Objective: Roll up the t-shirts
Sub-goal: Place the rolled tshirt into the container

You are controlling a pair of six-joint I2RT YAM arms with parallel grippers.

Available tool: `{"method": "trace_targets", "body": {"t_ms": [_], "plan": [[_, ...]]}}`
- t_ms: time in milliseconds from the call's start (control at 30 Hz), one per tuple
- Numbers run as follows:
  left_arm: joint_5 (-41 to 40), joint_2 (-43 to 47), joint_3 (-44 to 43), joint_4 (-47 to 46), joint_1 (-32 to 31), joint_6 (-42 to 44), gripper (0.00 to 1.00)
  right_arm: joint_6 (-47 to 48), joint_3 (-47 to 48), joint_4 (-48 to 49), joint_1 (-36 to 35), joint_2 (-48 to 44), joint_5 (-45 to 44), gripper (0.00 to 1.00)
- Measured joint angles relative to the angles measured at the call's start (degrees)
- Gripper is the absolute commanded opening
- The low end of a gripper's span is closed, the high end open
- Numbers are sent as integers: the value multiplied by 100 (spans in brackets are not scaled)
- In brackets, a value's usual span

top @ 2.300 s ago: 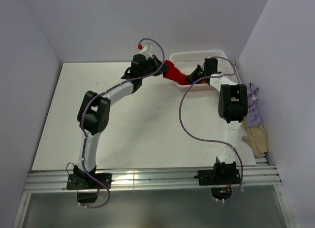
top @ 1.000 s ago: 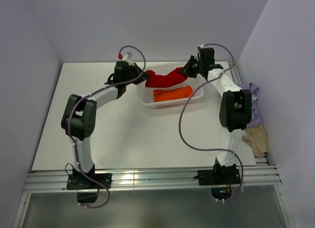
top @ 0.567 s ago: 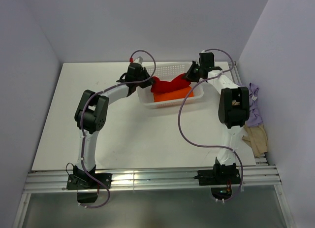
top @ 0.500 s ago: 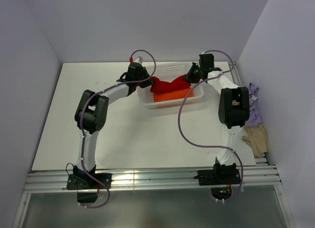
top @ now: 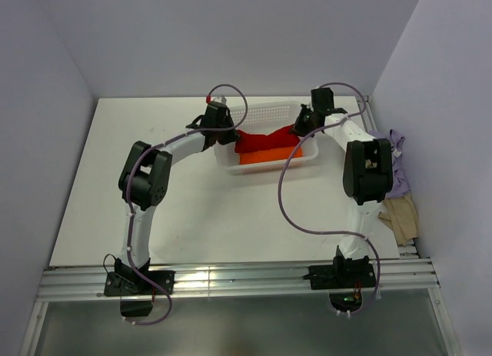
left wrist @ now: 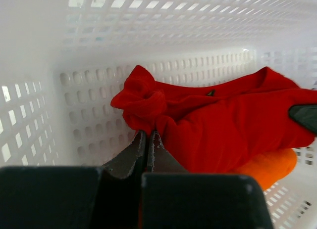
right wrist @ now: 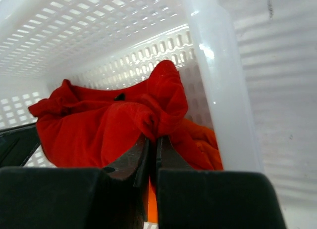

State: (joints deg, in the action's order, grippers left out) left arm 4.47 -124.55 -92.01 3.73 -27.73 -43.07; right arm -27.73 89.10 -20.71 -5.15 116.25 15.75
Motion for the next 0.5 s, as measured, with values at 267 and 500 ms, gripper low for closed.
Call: {"method": "trace_targets", "body": {"t_ms": [267,500], "plan": [[-291,0,-92,590,-170,72,0,221,-72,-363,-166,-24,-719,0],[-535,2,-90,809,-275,90,3,326,-127,-551,-326,-24,-1237,15]]}}
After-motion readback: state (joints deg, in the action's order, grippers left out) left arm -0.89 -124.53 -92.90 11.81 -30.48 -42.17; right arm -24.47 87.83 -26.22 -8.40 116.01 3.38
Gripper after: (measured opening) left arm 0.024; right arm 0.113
